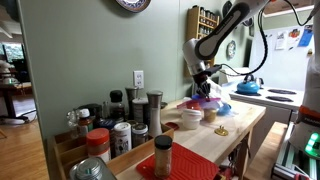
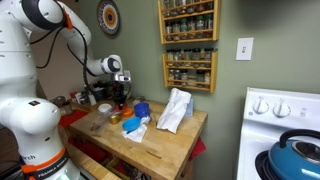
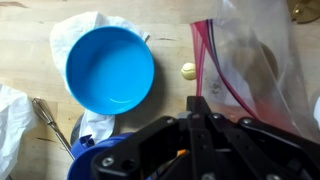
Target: Put the orange cup in the zip lock bag
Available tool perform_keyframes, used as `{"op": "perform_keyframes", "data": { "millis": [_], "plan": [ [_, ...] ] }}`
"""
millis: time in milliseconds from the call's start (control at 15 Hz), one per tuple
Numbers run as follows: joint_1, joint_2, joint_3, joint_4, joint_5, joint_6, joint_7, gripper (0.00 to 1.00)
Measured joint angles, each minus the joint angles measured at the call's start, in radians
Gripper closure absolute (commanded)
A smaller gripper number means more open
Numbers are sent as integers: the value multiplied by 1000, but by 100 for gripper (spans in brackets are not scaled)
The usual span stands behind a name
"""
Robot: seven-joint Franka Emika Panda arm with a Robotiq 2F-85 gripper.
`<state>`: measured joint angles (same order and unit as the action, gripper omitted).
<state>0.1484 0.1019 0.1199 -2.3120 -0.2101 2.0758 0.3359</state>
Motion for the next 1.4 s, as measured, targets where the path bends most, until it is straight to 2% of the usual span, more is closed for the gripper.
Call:
{"op": "perform_keyframes", "data": {
  "millis": [467,667,933,1400],
  "plan": [
    [-11,-144,-1,-4,5,-4,-68,100],
    [-24,-201,-9,-11,56,-2,-128,100],
    [-48,-251,-45,-27,179,15,-232,100],
    [-58,-326,-148,-83,516,85,-629,100]
  ]
}}
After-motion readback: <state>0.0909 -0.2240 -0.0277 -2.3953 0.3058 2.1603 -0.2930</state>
